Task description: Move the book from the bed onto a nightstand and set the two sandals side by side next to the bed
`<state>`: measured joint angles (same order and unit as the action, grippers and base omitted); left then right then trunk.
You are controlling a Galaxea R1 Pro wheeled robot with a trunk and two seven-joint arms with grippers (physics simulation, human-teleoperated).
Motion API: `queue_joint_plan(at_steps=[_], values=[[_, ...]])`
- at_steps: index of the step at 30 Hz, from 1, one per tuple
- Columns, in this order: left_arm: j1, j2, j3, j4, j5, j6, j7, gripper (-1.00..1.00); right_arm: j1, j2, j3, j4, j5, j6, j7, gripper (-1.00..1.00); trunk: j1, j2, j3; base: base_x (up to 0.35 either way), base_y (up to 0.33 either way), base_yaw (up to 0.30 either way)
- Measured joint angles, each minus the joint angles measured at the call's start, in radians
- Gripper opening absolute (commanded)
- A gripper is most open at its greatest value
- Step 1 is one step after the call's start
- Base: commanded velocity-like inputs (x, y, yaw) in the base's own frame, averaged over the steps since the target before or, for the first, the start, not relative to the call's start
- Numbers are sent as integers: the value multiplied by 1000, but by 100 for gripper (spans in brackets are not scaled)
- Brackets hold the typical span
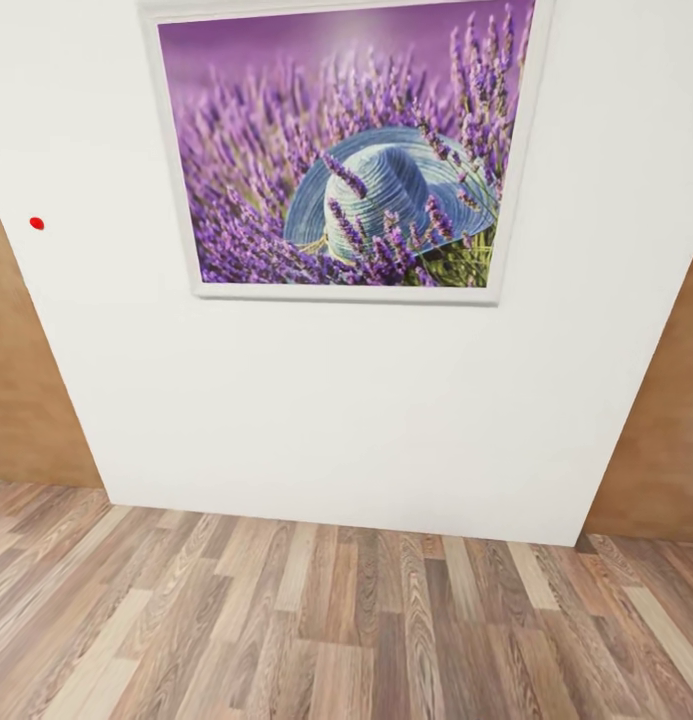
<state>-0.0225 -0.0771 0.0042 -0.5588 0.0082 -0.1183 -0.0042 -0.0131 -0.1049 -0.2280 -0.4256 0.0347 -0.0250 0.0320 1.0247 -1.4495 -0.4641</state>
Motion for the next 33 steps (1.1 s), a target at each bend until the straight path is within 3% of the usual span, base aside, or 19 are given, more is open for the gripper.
queue_joint_plan(at_steps=[9,33], values=[[0,1,1,0,0,0,0,100,0,0,0,0,0,0,0,100,0,0,0,178,-31,1],[0,-2,-1,0,0,2,2,100,0,0,0,0,0,0,1,100,0,0,0,9,-1,0]])
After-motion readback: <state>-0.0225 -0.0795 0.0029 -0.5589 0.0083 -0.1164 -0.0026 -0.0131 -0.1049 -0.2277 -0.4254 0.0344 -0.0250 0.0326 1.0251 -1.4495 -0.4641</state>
